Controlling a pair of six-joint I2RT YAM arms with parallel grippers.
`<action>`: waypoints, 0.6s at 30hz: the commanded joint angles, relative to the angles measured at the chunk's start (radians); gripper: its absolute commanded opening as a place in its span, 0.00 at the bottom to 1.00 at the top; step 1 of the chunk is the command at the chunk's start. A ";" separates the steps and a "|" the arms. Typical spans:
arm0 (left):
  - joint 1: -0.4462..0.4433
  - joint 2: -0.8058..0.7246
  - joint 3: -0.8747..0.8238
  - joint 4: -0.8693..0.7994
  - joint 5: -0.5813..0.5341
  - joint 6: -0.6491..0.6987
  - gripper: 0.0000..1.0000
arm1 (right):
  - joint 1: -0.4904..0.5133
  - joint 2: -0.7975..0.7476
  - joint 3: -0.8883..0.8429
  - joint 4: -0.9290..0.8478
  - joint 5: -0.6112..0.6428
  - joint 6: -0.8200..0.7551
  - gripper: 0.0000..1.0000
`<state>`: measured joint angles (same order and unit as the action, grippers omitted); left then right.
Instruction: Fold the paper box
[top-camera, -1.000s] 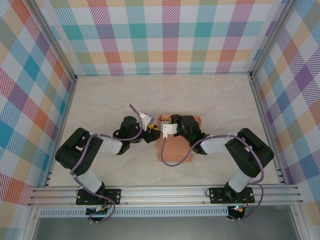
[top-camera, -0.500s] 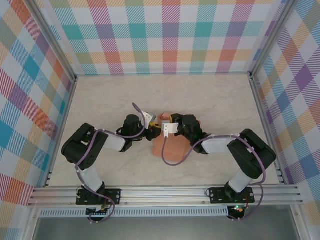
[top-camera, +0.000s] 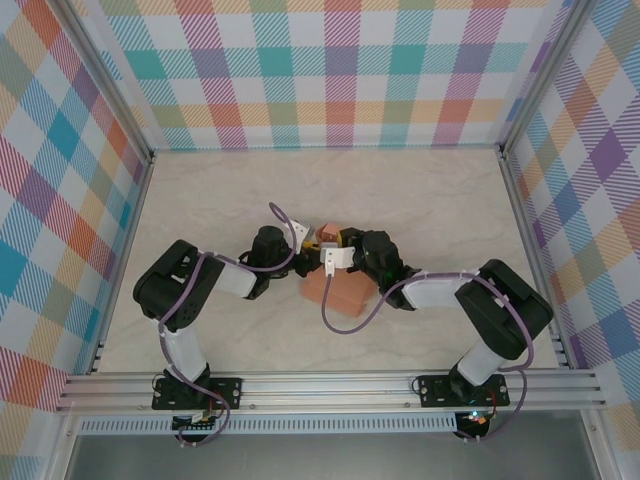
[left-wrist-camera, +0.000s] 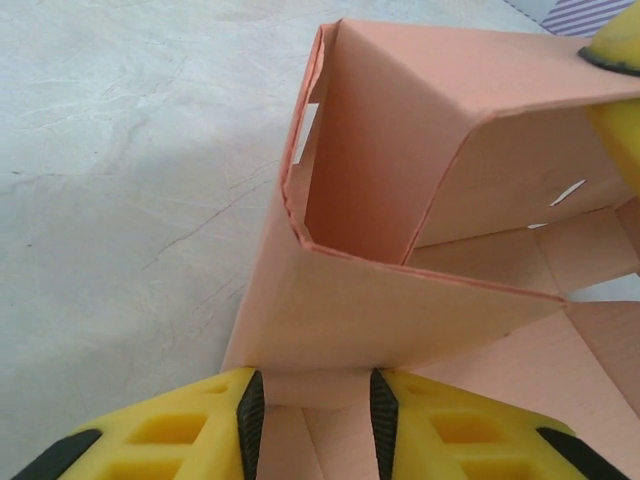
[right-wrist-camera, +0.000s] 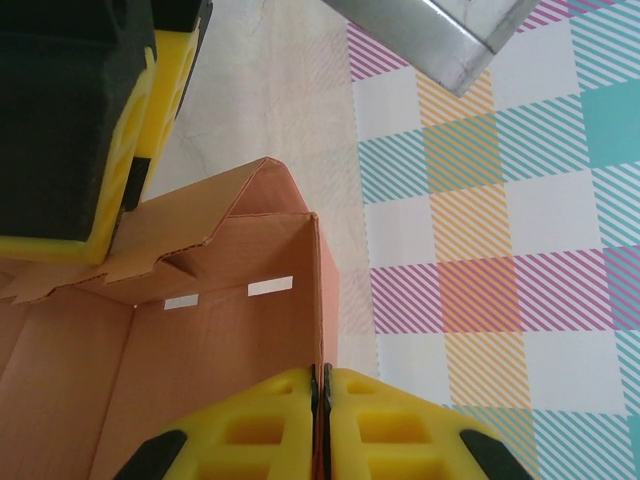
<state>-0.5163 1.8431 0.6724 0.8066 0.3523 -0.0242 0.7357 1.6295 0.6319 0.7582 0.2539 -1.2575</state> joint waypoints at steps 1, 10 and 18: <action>-0.004 0.019 0.036 0.040 -0.047 0.020 0.42 | 0.022 0.041 -0.014 -0.001 -0.027 0.005 0.10; 0.010 0.034 0.017 0.111 -0.053 -0.031 0.51 | 0.022 0.138 0.001 0.125 0.012 -0.170 0.10; 0.025 0.096 0.055 0.109 0.023 -0.037 0.44 | 0.053 0.176 0.005 0.170 0.009 -0.240 0.10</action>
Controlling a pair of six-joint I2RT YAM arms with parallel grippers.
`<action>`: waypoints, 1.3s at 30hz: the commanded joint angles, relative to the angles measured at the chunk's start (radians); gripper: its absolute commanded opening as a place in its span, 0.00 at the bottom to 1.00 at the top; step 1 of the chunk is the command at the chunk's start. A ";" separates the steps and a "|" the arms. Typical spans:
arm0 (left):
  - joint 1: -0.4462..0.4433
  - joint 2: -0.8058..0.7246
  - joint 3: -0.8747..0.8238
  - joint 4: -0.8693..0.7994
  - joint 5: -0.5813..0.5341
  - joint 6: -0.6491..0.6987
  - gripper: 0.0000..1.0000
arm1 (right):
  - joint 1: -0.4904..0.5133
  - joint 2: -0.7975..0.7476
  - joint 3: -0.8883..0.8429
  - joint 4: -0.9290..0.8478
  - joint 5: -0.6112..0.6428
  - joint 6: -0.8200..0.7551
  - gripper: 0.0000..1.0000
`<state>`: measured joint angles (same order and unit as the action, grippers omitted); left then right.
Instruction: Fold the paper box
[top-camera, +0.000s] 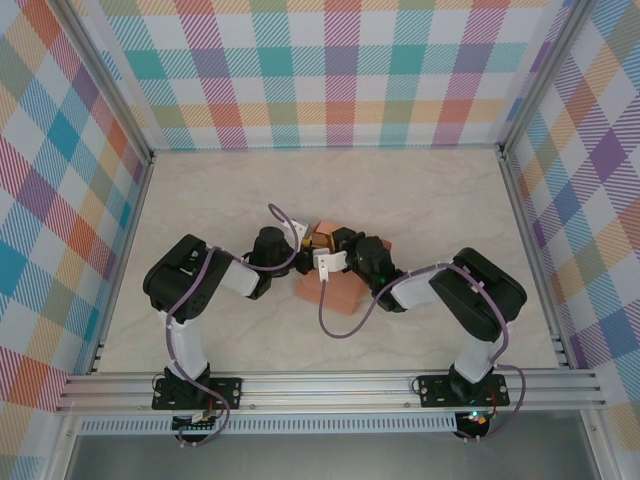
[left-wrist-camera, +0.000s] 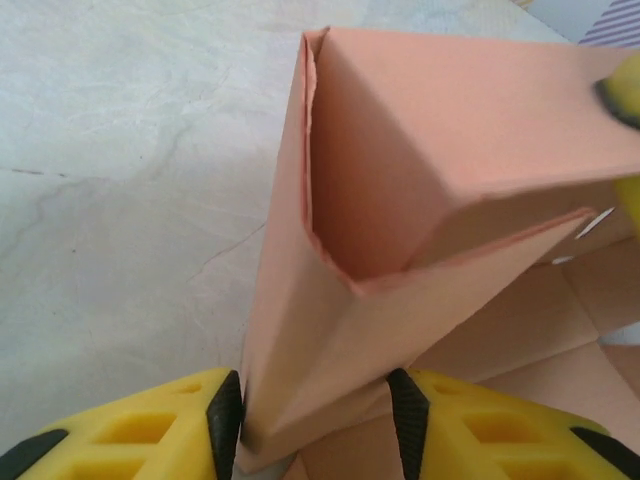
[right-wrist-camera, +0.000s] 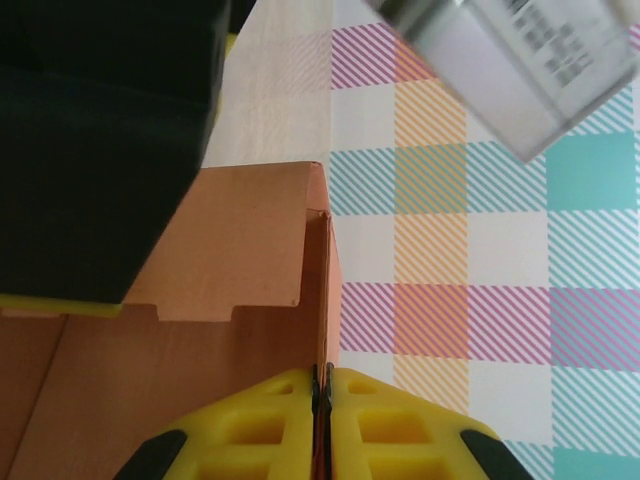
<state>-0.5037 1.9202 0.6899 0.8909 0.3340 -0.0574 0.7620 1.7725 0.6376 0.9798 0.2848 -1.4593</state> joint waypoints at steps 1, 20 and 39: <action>0.013 0.024 0.044 0.019 0.050 -0.002 0.44 | 0.036 0.036 -0.001 -0.048 -0.014 -0.041 0.10; -0.008 0.088 0.135 -0.012 0.067 -0.067 0.22 | 0.093 0.121 -0.014 0.050 0.102 -0.002 0.11; -0.068 0.060 0.152 -0.086 -0.161 -0.082 0.05 | 0.161 -0.082 -0.021 -0.156 0.239 0.364 0.31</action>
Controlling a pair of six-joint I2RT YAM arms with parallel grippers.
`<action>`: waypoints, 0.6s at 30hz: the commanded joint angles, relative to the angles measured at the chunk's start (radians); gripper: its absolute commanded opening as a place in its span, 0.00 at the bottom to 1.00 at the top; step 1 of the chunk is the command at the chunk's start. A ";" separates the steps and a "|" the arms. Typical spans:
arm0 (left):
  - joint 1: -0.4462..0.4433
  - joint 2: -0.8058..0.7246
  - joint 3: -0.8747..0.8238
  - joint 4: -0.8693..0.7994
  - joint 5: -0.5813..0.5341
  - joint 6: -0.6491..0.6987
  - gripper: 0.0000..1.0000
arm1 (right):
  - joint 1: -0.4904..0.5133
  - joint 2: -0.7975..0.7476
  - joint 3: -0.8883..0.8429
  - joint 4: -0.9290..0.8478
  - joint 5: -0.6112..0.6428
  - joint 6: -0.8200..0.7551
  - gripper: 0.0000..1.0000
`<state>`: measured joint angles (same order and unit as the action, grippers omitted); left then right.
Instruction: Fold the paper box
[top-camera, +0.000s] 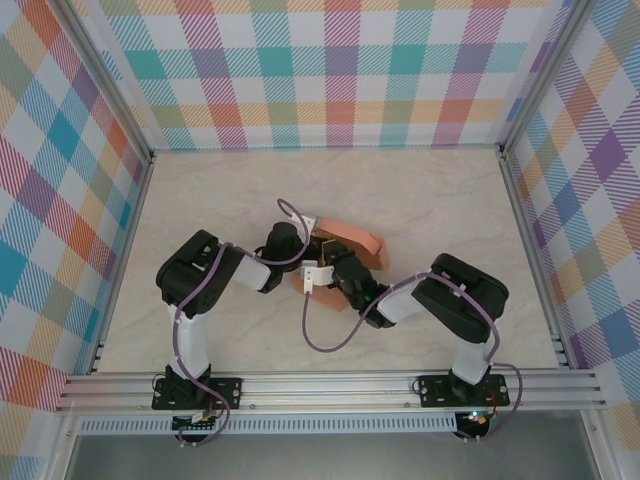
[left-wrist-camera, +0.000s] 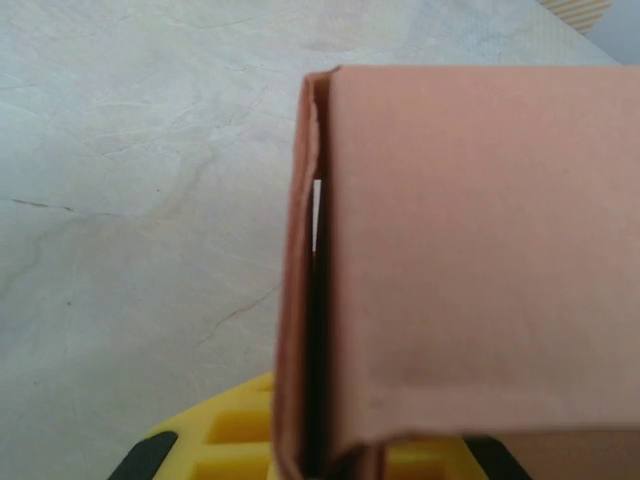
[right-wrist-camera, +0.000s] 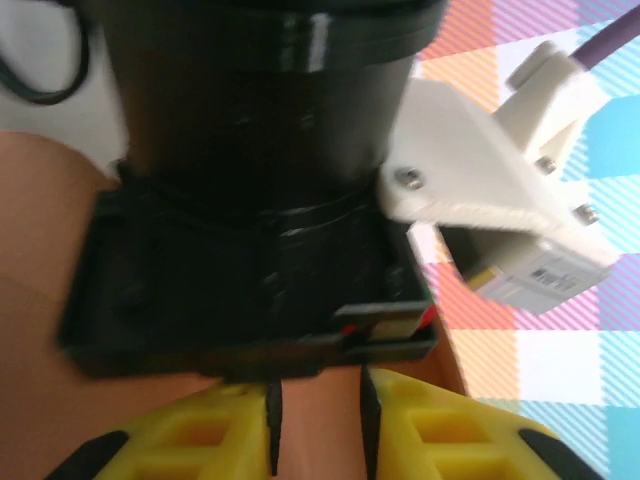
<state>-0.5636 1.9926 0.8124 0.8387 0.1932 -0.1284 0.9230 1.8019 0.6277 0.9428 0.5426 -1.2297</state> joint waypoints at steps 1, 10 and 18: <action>-0.007 -0.014 0.031 -0.040 -0.025 -0.013 0.04 | 0.000 -0.156 -0.020 -0.150 -0.031 0.168 0.34; 0.026 -0.078 0.009 -0.111 -0.054 -0.034 0.02 | -0.089 -0.611 -0.109 -0.475 -0.263 0.467 0.44; 0.088 -0.135 0.021 -0.219 0.005 -0.111 0.02 | -0.545 -0.861 -0.029 -0.763 -0.725 1.212 0.65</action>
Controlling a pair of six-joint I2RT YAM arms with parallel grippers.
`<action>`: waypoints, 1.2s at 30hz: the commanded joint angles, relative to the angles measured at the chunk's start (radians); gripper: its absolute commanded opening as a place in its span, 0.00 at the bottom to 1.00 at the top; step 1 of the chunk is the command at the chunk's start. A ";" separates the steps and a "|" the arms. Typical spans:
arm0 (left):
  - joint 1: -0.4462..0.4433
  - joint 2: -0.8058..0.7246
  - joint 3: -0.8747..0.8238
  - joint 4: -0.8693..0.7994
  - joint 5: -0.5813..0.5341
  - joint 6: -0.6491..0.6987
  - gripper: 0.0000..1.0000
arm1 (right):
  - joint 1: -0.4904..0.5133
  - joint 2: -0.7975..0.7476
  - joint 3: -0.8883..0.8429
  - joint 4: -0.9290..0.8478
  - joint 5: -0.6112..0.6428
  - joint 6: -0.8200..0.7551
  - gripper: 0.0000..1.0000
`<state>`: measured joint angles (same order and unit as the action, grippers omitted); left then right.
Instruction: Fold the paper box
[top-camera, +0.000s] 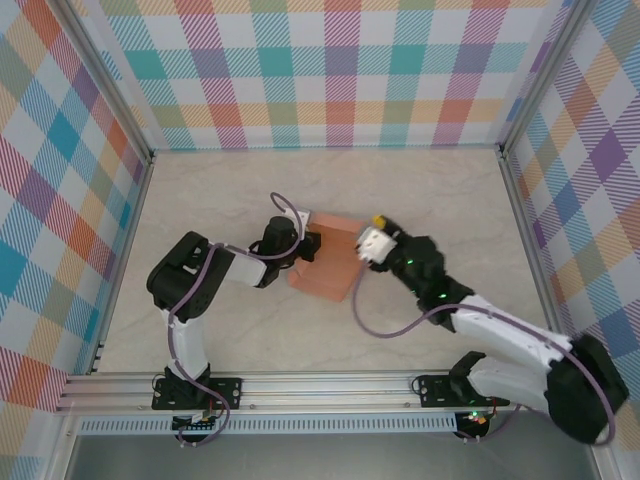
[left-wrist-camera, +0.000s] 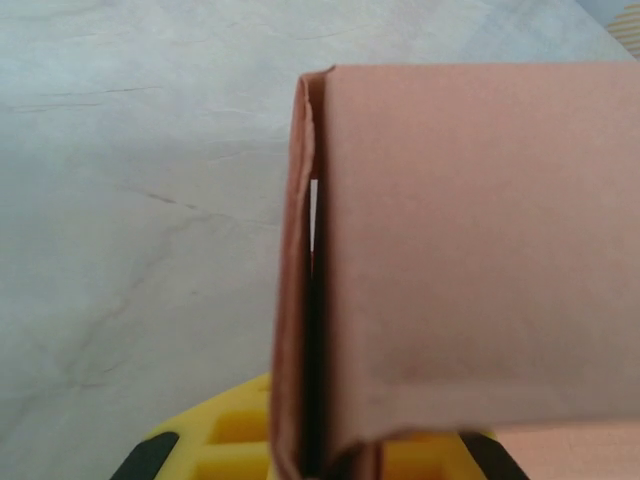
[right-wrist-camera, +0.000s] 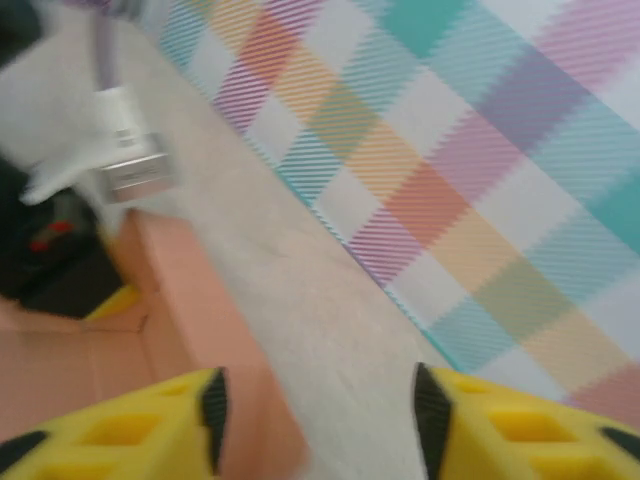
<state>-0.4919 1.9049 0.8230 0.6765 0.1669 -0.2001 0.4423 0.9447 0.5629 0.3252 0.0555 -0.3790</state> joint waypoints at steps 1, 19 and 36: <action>0.022 -0.053 0.021 -0.092 0.044 -0.039 0.02 | -0.091 0.014 0.059 -0.194 -0.272 0.371 0.65; 0.082 -0.115 0.074 -0.288 0.212 -0.046 0.01 | -0.269 0.413 0.299 -0.490 -0.867 0.031 0.48; 0.164 -0.080 0.145 -0.282 0.463 -0.324 0.00 | -0.237 0.274 0.025 0.107 -0.601 0.201 0.65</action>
<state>-0.3267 1.8225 0.9493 0.3706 0.5625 -0.4690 0.1986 1.1885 0.5568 0.2882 -0.5251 -0.2207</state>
